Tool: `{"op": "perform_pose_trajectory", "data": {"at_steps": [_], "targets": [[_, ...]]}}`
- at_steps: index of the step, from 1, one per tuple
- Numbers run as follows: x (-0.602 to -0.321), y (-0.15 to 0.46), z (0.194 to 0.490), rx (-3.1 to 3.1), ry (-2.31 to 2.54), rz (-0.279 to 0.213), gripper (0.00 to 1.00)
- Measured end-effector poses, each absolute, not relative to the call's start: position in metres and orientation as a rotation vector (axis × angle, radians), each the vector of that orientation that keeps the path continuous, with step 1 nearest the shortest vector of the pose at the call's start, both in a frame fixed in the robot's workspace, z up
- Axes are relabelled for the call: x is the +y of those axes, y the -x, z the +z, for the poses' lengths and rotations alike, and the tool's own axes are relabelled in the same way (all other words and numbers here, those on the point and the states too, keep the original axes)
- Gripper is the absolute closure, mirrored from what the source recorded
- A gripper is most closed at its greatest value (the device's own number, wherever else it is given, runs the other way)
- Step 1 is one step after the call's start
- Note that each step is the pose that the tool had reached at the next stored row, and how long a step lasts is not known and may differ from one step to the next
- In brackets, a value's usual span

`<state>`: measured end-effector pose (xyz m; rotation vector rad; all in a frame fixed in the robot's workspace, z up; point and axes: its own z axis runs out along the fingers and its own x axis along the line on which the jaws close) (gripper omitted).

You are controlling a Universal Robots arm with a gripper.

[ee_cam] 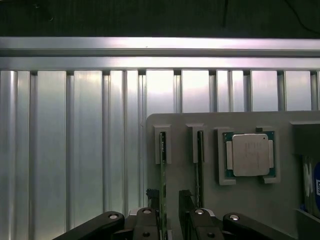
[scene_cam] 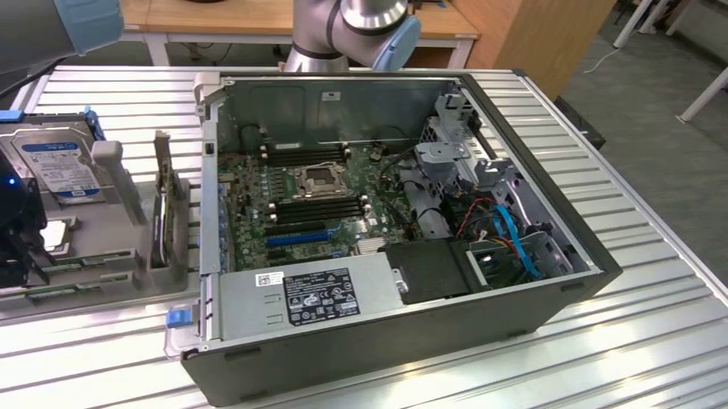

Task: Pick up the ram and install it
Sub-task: 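Pick up the ram and move it above insertion slot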

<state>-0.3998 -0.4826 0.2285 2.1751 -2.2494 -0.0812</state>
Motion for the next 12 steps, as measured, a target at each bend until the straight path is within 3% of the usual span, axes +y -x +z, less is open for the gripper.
{"op": "perform_pose_trajectory", "data": {"at_steps": [12], "targets": [[-0.4826,0.3964,0.2283,-2.250,-2.175,-0.081,0.71]]}}
